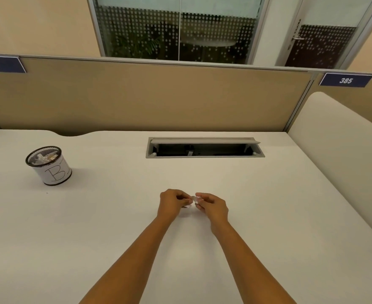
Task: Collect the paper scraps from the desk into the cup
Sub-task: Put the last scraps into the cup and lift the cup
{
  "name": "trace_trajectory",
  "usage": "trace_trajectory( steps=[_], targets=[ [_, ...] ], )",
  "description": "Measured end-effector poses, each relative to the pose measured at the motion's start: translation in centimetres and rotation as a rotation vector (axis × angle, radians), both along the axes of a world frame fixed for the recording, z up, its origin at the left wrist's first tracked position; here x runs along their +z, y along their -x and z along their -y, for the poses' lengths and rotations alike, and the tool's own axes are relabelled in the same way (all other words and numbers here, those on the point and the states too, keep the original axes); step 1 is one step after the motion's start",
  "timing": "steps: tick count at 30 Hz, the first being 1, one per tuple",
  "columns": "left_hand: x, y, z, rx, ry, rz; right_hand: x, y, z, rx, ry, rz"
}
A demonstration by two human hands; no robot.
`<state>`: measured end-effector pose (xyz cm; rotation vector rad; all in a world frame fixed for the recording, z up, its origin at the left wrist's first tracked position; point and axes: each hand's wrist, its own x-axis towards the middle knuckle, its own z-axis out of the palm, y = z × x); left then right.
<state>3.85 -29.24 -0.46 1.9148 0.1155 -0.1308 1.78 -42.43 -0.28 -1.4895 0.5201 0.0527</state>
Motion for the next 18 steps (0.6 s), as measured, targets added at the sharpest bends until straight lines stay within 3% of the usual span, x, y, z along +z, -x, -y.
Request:
trace_trajectory(
  steps=[8, 11, 18],
  targets=[
    [1.3, -0.4, -1.1, 0.058, -0.008, 0.007, 0.5, -1.1, -1.9, 0.146, 0.060, 0.013],
    [1.2, -0.3, -1.8, 0.094, 0.005, -0.013, 0.3, -1.1, -1.8, 0.101, 0.096, 0.031],
    [1.6, -0.1, -3.3, 0.180, 0.090, -0.042, -0.5, -1.3, -2.7, 0.128, 0.567, 0.073]
  ],
)
